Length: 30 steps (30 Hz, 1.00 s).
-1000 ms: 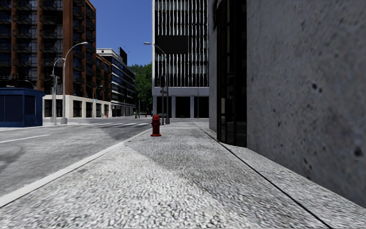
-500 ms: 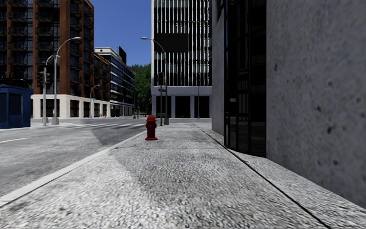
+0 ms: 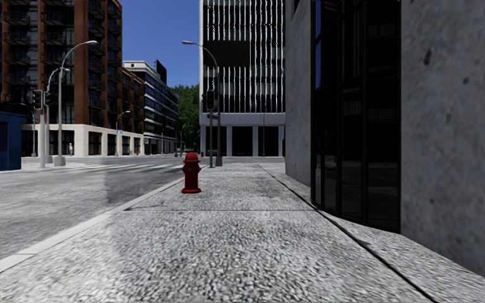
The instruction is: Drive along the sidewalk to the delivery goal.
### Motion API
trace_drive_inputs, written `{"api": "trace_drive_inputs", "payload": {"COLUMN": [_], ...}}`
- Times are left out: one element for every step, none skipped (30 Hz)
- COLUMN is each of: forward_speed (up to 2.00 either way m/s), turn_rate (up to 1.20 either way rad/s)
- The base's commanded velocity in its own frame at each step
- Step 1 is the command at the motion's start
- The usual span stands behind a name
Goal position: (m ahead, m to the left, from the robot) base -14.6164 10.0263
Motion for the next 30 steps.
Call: {"api": "trace_drive_inputs", "payload": {"forward_speed": [2.0,2.0,2.0,2.0,2.0,2.0,2.0,2.0,2.0,2.0,2.0,2.0,2.0,2.0,2.0,2.0,2.0,2.0,2.0,2.0,2.0,2.0,2.0,2.0,2.0,2.0,2.0,2.0,2.0,2.0], "turn_rate": [0.0,0.0,0.0,0.0,0.0,0.0,0.0,0.0,0.0,0.0,0.0,0.0,0.0,0.0,0.0,0.0,0.0,0.0,0.0,0.0,0.0,0.0,0.0,0.0,0.0,0.0,0.0,0.0,0.0,0.0]}}
